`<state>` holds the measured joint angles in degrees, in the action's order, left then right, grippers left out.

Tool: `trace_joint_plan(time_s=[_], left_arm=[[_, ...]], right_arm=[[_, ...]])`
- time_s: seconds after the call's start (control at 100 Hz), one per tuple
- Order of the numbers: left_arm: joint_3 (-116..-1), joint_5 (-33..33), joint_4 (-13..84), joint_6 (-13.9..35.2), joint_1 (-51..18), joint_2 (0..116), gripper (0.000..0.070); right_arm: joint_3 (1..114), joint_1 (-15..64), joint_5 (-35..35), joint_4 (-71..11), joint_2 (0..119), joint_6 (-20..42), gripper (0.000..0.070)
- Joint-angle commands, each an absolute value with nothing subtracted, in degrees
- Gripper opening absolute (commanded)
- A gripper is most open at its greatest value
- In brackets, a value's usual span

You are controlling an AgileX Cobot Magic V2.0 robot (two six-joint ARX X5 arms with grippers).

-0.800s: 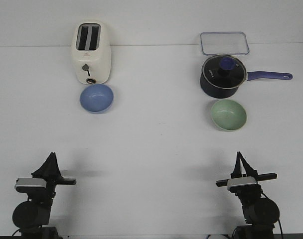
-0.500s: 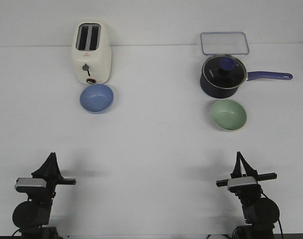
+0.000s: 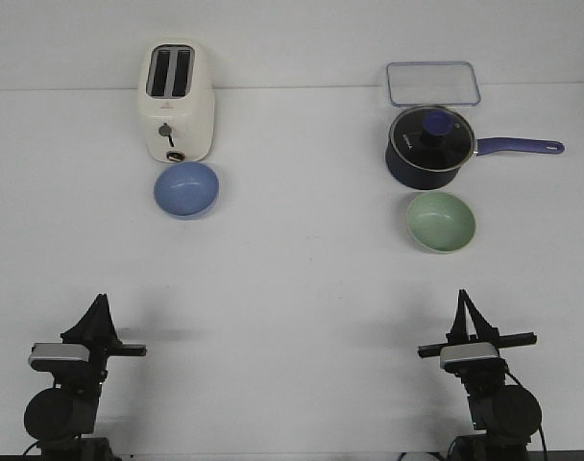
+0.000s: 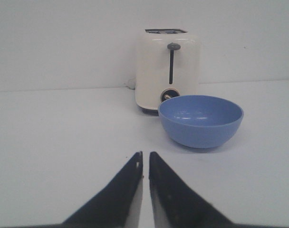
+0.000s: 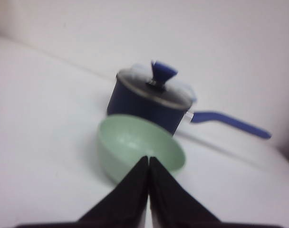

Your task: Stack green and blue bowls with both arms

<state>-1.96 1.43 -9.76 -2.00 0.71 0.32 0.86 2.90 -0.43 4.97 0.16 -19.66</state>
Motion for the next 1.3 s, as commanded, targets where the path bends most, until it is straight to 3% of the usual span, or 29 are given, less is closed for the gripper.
trace_joint_plan(time_s=[0.0,0.22,0.39,0.63,0.89,0.94,1.04,1.09,1.17,1.29], left_arm=[[-0.82,1.34,-10.37,-2.28,0.78,0.25,0.0014],[-0.82,1.34,-10.37,-2.28,0.78,0.25,0.0015],[-0.82,1.34,-10.37,-2.28,0.78,0.25,0.0014],[-0.82,1.34,-10.37,-2.28,0.78,0.25,0.0014],[-0.82,1.34,-10.37,-2.28,0.78,0.25,0.0014],[-0.82,1.34,-10.37,-2.28,0.78,0.25,0.0015],[-0.82,1.34,-10.37,-2.28,0.78,0.25,0.0015],[-0.82,1.34,-10.37,-2.28,0.78,0.25,0.0015],[-0.82,1.34,-10.37,-2.28,0.78,0.25,0.0014],[-0.82,1.34,-10.37,-2.28,0.78,0.25,0.0014]], right_arm=[[0.75,2.90,-0.62,6.83,0.08,-19.16,0.0000],[0.75,2.94,0.34,10.20,0.08,-6.55,0.0000],[1.04,2.94,3.73,10.13,0.08,9.61,0.0000],[11.51,2.85,7.35,0.01,6.02,14.52,0.0000],[32.69,0.27,6.33,-15.90,33.30,13.28,0.0001],[36.86,-0.49,4.95,-19.16,39.16,12.23,0.0062],[44.29,-2.31,2.83,-23.38,50.15,10.90,0.0338],[47.62,-3.27,1.48,-24.69,55.29,10.31,0.0434],[52.23,-4.69,-0.47,-25.28,62.81,9.45,0.0487],[58.30,-6.24,-1.30,-25.43,73.08,8.67,0.0492]])
